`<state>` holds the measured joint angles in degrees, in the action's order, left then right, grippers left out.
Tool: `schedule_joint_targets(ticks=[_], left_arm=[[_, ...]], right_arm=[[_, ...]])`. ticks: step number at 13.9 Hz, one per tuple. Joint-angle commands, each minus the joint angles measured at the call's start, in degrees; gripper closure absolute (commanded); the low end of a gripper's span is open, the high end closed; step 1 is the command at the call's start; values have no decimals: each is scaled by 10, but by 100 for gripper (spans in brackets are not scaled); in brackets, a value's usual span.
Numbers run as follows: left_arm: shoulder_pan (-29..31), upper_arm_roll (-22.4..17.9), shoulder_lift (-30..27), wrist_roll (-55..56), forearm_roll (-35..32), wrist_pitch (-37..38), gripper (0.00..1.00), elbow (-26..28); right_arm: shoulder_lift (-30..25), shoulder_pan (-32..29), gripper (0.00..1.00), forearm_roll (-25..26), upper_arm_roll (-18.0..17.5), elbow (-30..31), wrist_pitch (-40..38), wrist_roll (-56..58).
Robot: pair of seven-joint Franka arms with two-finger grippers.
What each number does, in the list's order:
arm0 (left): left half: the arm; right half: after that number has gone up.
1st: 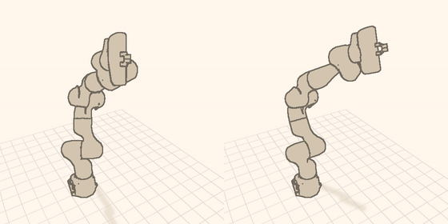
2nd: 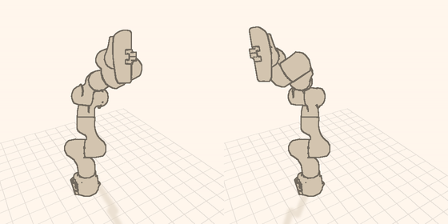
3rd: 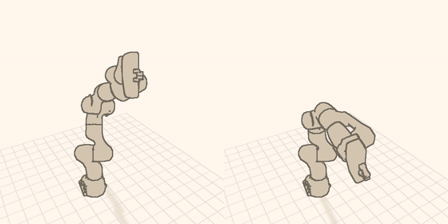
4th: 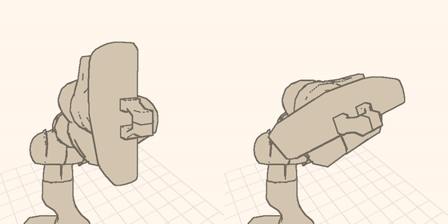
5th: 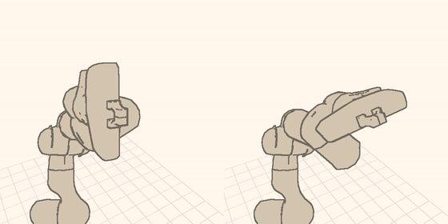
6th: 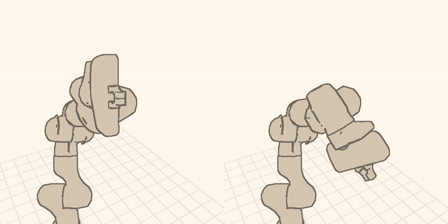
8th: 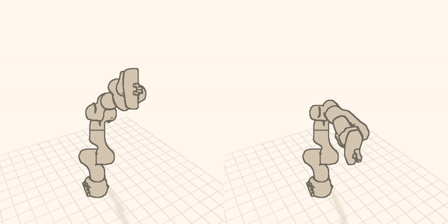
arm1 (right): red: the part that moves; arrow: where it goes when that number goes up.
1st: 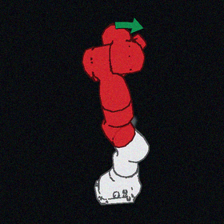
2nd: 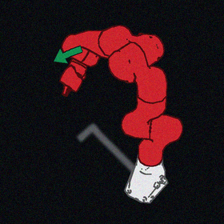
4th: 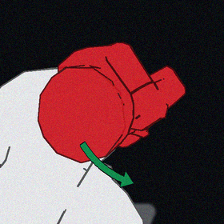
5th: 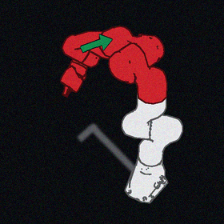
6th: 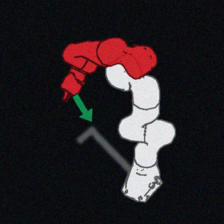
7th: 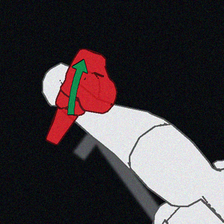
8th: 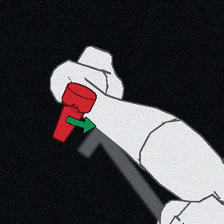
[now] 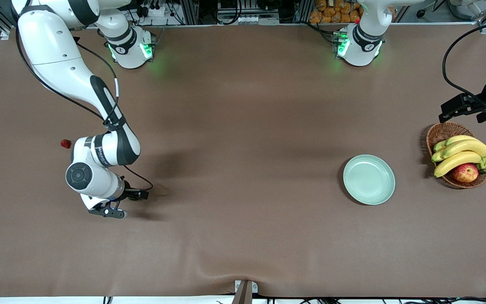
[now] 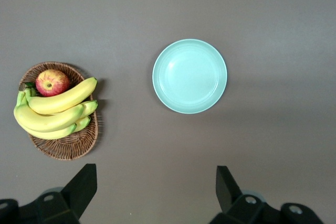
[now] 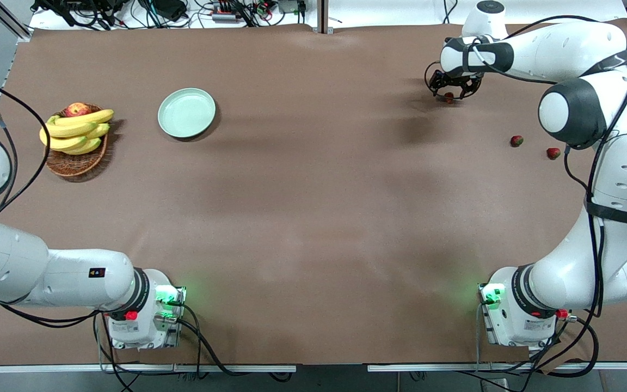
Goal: Collect all strawberries into plate
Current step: 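Close the right gripper on the strawberry and lift it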
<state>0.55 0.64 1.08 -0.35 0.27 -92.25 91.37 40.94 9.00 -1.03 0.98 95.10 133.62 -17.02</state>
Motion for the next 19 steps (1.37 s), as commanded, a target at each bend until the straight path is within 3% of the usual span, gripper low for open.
schedule_joint_targets(ticks=[1, 4, 5, 6, 7, 13, 19], left_arm=[[-1, 4, -6, -6, -2, -8, 0, 0], [-3, 5, -3, -6, -2, -14, 0, 0], [-4, 5, 0, -6, -2, -17, 0, 0], [-5, 5, 1, -6, -2, -26, 0, 1], [-10, 5, 2, -6, -2, -29, 0, 1], [-17, 9, 7, 3, -2, -29, 0, 7], [-17, 13, 8, 3, -3, -30, 0, 6]], right_arm=[[2, -1, 0, -3, 1, 4, 8, -6], [5, -4, 3, -2, 1, 7, 8, -6], [5, -3, 32, -2, 1, 8, 7, -6], [5, -3, 71, -2, 1, 8, 6, -6], [5, -2, 100, -2, 1, 9, 4, -6], [-2, -4, 100, 4, 1, 6, 3, 2], [-51, 4, 100, 5, 1, -4, -5, 55]])
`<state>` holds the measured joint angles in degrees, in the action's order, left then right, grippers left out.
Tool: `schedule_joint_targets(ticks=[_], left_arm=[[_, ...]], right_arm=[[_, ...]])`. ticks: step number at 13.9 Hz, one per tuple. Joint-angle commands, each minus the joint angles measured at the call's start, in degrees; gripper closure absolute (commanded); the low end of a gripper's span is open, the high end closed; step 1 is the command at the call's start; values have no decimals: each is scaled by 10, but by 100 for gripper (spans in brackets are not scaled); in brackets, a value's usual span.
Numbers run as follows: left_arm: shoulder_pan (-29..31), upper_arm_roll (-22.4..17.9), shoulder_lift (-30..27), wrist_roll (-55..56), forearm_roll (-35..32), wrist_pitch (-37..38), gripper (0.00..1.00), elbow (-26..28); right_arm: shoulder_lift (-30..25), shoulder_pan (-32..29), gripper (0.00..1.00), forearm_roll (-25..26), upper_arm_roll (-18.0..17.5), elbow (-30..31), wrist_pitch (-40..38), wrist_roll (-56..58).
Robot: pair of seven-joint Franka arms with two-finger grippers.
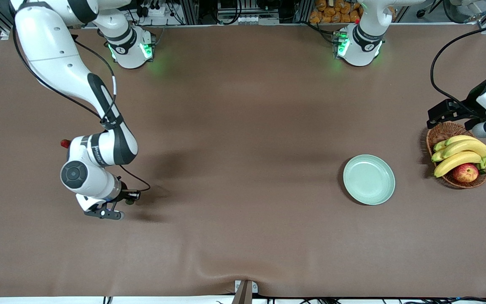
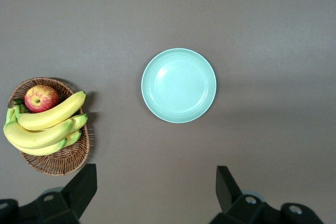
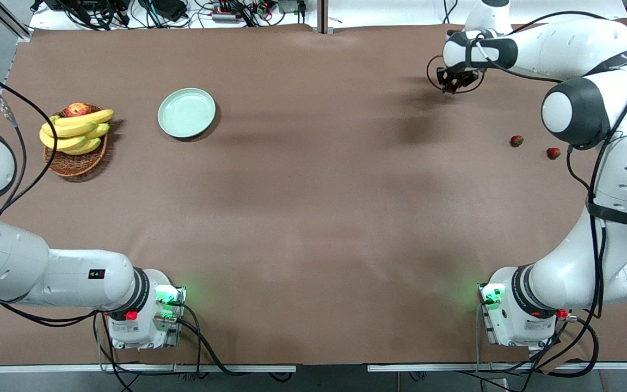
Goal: Collect all strawberries into plate
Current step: 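Close the right gripper on the strawberry and lift it, then carry the strawberry toward the table middle and release it there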
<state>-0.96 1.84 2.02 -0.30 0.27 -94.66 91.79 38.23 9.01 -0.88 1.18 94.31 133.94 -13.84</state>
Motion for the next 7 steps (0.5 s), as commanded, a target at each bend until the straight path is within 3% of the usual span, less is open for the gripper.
schedule_joint_targets(ticks=[1, 7], left_arm=[[-2, 1, -2, 3, -3, -6, 0, 2], [1, 1, -3, 2, -3, -6, 0, 2]], right_arm=[[-24, 13, 100, 4, -2, -6, -8, 32], [-18, 112, 100, 1, -2, -48, -3, 38]])
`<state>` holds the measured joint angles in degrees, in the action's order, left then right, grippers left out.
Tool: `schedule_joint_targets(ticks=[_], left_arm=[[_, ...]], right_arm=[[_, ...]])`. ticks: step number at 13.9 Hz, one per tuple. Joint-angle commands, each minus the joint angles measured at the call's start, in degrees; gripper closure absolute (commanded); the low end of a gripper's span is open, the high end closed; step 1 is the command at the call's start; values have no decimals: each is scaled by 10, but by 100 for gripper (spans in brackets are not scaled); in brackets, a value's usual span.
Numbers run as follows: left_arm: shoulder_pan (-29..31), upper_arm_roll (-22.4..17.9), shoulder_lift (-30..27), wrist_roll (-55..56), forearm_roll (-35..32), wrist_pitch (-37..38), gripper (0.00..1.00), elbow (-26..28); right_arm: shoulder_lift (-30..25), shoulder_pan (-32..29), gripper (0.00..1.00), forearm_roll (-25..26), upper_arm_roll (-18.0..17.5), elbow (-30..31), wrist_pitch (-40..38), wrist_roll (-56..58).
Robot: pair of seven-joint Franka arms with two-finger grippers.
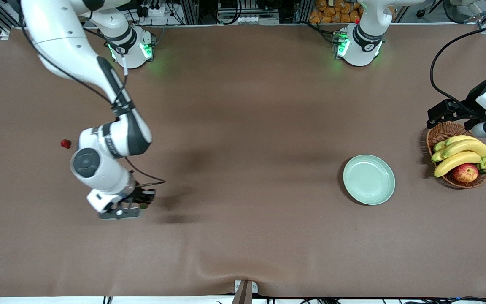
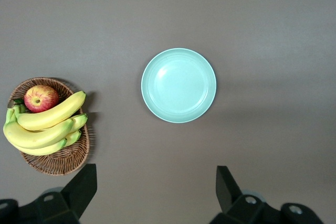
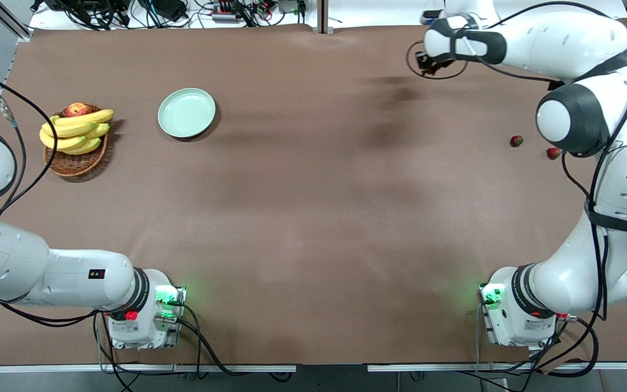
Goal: Collect all strawberries into plate
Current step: 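Carry the strawberry toward the table middle and release it there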
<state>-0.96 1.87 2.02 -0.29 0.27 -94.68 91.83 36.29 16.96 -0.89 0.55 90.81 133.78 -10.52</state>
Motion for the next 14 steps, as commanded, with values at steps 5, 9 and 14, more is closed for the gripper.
schedule_joint_targets(ticks=[5, 9, 14], left_arm=[[4, 1, -3, -6, -3, -2, 0, 2], [3, 1, -4, -8, -3, 2, 0, 2], [3, 1, -3, -9, -9, 5, 0, 2]], right_arm=[[15, 120, 100, 1, 4, -30, 14, -2], [38, 149, 100, -2, 4, -40, 53, 1], [73, 192, 100, -2, 4, -70, 80, -3]])
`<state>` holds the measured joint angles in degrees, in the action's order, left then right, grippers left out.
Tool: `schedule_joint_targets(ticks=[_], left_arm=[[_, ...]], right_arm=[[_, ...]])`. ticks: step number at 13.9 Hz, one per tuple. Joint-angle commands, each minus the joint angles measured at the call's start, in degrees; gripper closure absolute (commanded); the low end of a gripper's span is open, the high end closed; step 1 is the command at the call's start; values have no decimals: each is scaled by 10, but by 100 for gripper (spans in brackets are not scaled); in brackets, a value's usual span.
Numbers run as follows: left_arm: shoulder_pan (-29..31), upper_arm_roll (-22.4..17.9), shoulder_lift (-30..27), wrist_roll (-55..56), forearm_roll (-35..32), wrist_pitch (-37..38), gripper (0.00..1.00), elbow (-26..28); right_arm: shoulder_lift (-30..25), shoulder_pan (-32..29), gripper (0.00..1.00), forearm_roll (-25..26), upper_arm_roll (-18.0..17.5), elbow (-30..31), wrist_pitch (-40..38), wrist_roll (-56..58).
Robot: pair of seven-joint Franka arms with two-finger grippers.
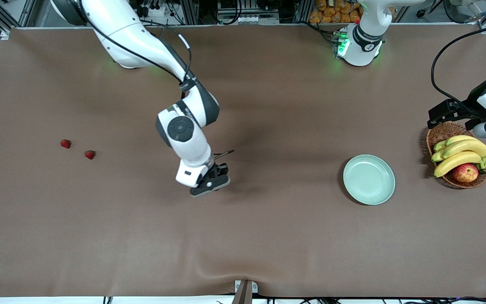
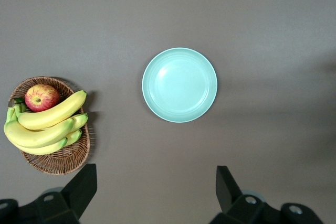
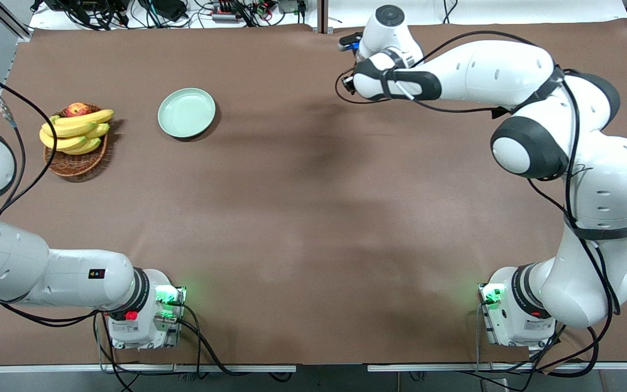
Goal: Collect all strawberries into plate
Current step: 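Carry the strawberry toward the table middle and release it there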
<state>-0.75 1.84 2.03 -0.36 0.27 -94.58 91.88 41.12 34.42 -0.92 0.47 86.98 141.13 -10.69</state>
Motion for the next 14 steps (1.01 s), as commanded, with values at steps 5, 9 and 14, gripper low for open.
schedule_joint_targets(ticks=[5, 9, 14], left_arm=[[4, 0, -6, -9, -9, 19, 0, 0], [5, -1, -6, -8, -10, 19, 0, 0], [3, 0, -4, -2, -10, 18, 0, 0]], right_arm=[[66, 61, 100, -1, 4, -80, 27, 0], [90, 101, 100, -1, 5, -102, 27, -1], [109, 126, 100, -1, 5, -102, 26, -49]])
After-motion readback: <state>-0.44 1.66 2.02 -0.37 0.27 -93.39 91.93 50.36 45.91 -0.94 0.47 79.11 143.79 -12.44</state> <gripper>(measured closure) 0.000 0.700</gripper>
